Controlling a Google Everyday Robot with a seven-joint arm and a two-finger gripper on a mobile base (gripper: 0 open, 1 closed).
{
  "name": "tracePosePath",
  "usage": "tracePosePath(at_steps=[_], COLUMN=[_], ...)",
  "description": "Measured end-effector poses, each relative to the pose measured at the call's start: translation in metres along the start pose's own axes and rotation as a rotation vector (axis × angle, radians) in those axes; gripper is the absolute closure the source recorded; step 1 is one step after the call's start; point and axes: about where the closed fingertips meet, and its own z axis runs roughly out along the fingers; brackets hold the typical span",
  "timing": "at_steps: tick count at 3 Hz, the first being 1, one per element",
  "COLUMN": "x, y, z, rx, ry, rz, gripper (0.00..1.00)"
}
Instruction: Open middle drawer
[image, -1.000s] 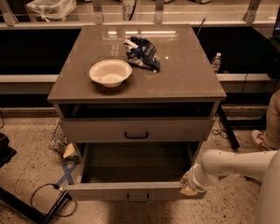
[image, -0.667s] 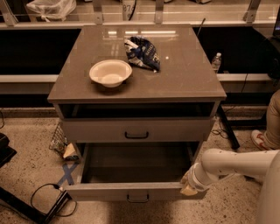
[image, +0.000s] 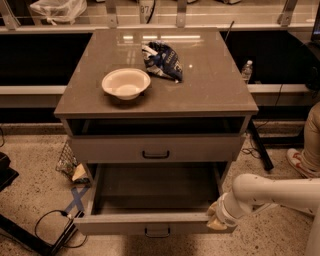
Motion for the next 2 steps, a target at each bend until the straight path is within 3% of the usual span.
tracePosePath(at_steps=[2], x=[-0.0001], y=[0.0001], z=[-0.0003], rx=[0.000], ry=[0.000], rz=[0.000], gripper=[1.00])
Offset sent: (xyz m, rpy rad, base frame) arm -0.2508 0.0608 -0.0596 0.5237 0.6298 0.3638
